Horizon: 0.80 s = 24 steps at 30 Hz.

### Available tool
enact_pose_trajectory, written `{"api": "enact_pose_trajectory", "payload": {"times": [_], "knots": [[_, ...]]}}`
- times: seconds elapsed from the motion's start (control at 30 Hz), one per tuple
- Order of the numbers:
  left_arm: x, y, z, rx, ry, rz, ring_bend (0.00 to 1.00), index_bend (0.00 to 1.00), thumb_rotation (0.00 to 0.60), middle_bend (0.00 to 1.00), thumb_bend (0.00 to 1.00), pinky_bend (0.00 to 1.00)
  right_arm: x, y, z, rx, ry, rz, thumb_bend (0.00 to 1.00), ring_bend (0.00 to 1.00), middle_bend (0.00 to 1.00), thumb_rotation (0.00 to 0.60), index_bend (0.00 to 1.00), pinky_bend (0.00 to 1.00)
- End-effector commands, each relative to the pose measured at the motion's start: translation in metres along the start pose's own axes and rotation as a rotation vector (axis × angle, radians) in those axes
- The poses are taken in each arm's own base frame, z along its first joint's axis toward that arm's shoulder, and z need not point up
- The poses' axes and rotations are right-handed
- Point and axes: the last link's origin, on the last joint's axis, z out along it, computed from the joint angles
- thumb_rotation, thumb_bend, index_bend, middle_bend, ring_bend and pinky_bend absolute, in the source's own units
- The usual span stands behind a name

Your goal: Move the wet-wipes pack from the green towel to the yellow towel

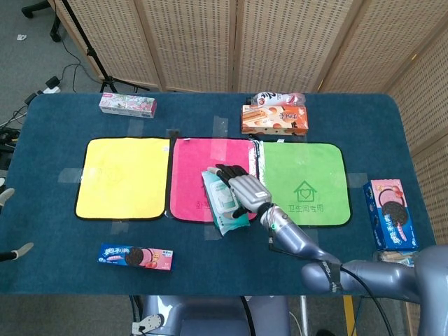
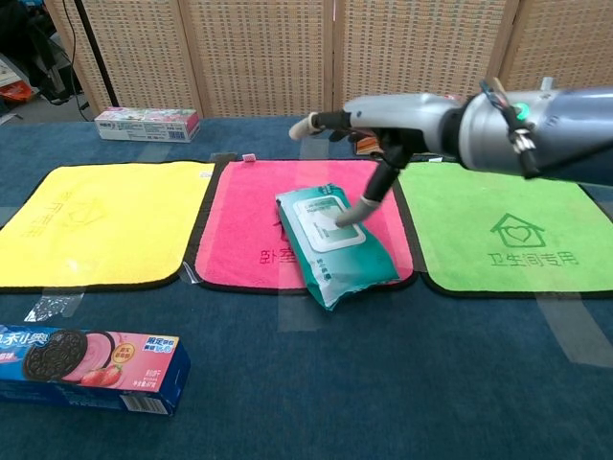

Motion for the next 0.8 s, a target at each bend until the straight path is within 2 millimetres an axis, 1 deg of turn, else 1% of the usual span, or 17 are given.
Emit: {"api": "enact_pose_trajectory", "payload": {"times": [0.03, 0.1, 0.17, 0.23, 0.4, 0.43, 0.67, 0.8], "knots": [[0.000, 0.001, 0.000, 0.002, 0.001, 0.001, 0.00, 0.00, 0.600, 0.00, 0.00, 0.00, -0.014, 0.028, -0.050, 0.010, -0.036, -0.244, 0.00, 0.00, 0.00, 0.600, 0.00, 0.00], [-0.001, 0.001, 0.000, 0.001, 0.000, 0.003, 0.00, 0.00, 0.600, 0.00, 0.00, 0.00, -0.019, 0.035, -0.056, 0.021, -0.034, -0.297, 0.00, 0.00, 0.00, 0.600, 0.00, 0.00], [-0.001, 0.002, -0.001, 0.000, -0.002, 0.004, 0.00, 0.00, 0.600, 0.00, 0.00, 0.00, -0.023, 0.042, -0.055, 0.023, -0.026, -0.332, 0.00, 0.00, 0.00, 0.600, 0.00, 0.00], [-0.001, 0.003, -0.001, -0.002, -0.003, 0.005, 0.00, 0.00, 0.600, 0.00, 0.00, 0.00, -0.030, 0.049, -0.050, 0.017, -0.024, -0.348, 0.00, 0.00, 0.00, 0.600, 0.00, 0.00], [-0.002, 0.003, 0.000, -0.001, -0.002, 0.005, 0.00, 0.00, 0.600, 0.00, 0.00, 0.00, -0.041, 0.055, -0.039, 0.009, -0.028, -0.354, 0.00, 0.00, 0.00, 0.600, 0.00, 0.00], [-0.002, 0.003, 0.000, 0.000, -0.002, 0.005, 0.00, 0.00, 0.600, 0.00, 0.00, 0.00, -0.044, 0.056, -0.034, 0.006, -0.029, -0.351, 0.00, 0.00, 0.00, 0.600, 0.00, 0.00], [-0.003, 0.003, 0.002, 0.005, -0.011, 0.005, 0.00, 0.00, 0.600, 0.00, 0.00, 0.00, -0.054, 0.053, -0.007, -0.005, -0.021, -0.381, 0.00, 0.00, 0.00, 0.600, 0.00, 0.00], [-0.002, 0.001, 0.002, 0.015, -0.010, -0.002, 0.00, 0.00, 0.600, 0.00, 0.00, 0.00, -0.056, 0.040, 0.009, 0.002, -0.009, -0.322, 0.00, 0.00, 0.00, 0.600, 0.00, 0.00]]}}
